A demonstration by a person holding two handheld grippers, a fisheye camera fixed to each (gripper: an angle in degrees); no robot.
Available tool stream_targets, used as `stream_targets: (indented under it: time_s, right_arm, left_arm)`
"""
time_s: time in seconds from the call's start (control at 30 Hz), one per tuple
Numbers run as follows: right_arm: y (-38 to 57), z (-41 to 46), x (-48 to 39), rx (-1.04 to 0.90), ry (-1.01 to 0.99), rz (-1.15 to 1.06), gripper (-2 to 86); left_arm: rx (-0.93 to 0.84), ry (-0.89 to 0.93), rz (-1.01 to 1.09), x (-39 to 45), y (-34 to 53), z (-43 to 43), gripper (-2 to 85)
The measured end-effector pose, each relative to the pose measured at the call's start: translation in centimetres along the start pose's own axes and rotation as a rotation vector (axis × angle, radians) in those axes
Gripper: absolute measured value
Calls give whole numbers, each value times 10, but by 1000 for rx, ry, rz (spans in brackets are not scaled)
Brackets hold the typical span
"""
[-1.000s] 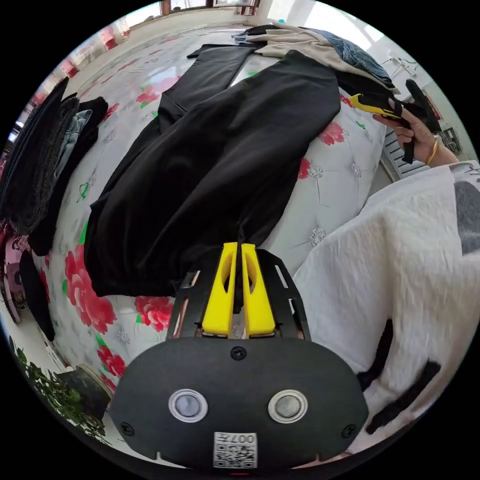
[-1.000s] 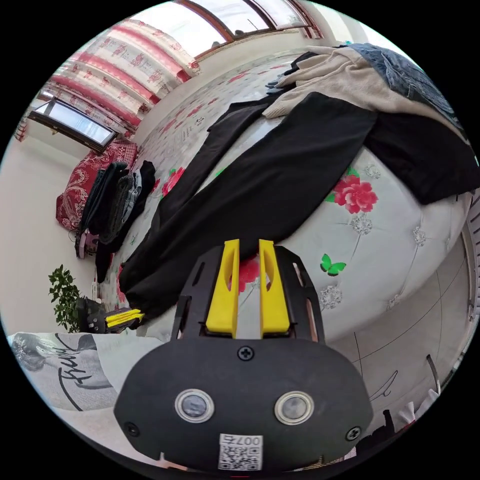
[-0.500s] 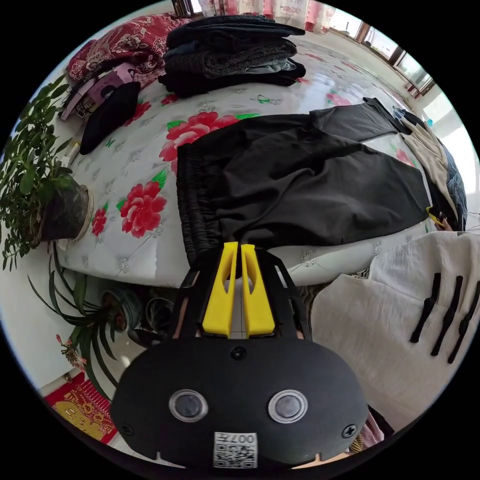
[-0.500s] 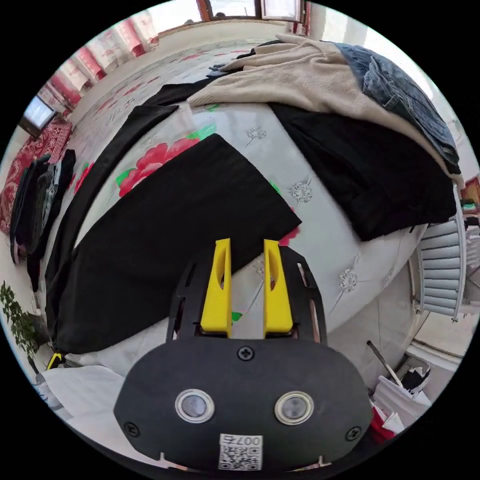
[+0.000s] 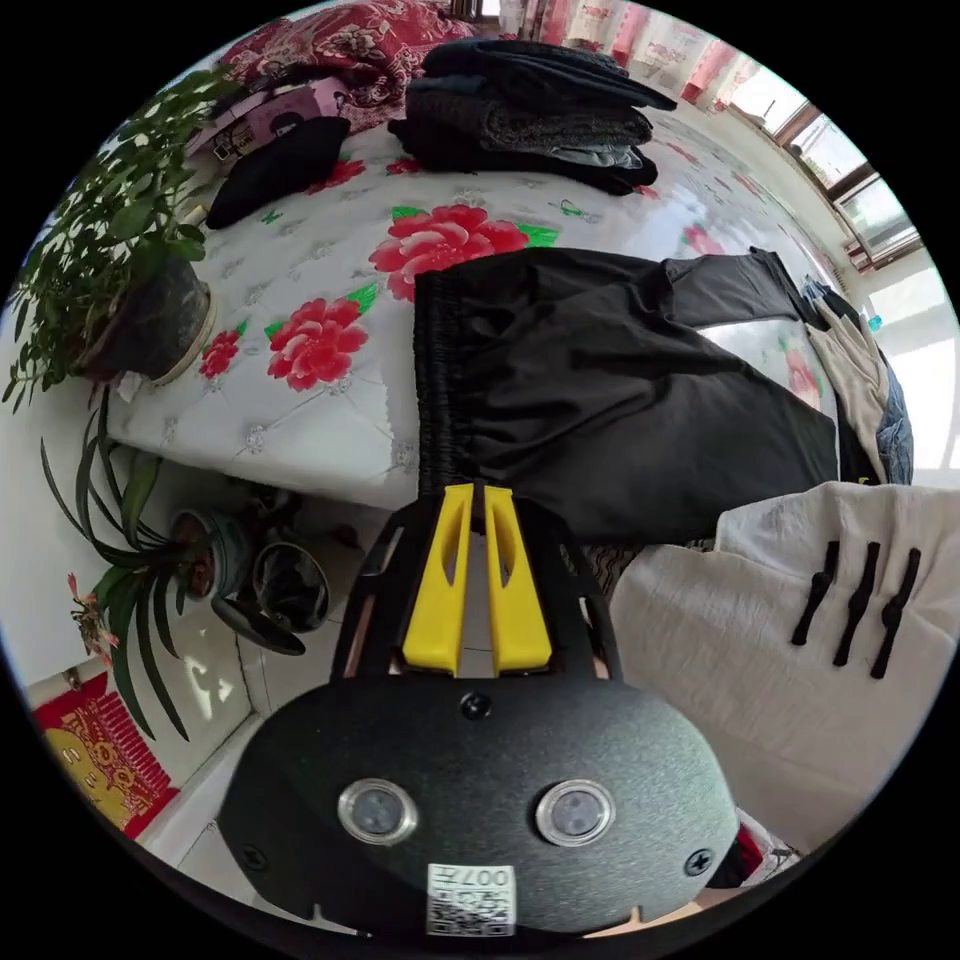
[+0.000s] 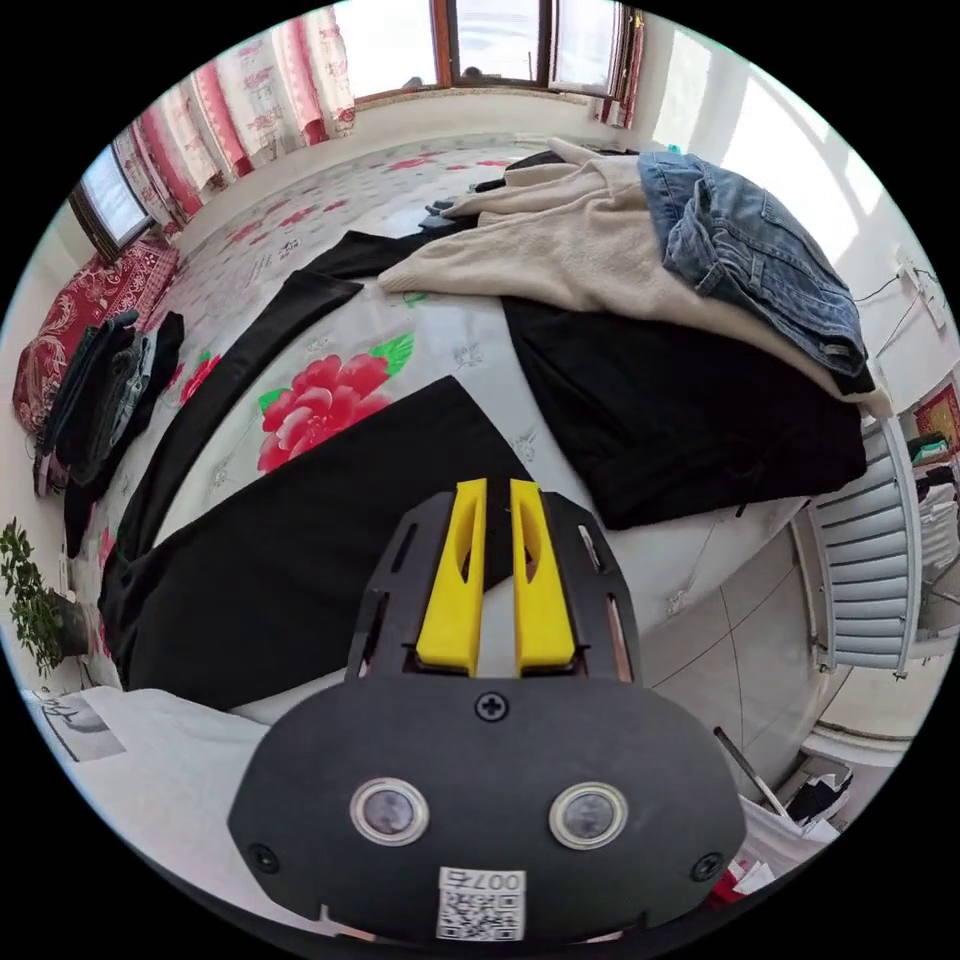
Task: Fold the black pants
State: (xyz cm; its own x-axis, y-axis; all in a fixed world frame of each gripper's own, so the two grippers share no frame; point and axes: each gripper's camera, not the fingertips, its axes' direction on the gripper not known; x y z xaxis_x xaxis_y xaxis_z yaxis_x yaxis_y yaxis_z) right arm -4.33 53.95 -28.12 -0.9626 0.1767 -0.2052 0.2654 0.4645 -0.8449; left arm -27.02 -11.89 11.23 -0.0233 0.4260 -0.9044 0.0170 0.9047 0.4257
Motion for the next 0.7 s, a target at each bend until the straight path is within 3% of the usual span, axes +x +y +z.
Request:
stream_targets:
  time_s: [0.13,0.33,0.47,0.63,0.7]
  right_arm:
    - [-55,4,-65,63,-167,-56,45]
    - [-157,49,-237,62,-350,-219,78]
    - [-218,102,-363,-19,-374,-326,103]
    - [-275,163,-461,-61,-331,-400,121]
    - [-294,189,-485,-83,-278,-413,123]
  left_arm:
    - [111,-15,-73,-39,-29,-31,33]
    - [121,23,20,-38,-140,-17,66]
    - [32,-34,104,-15,-209,17,80]
    - [-32,-190,249,14,-245,52,66]
    - [-15,-170,284,17,-246,54,55]
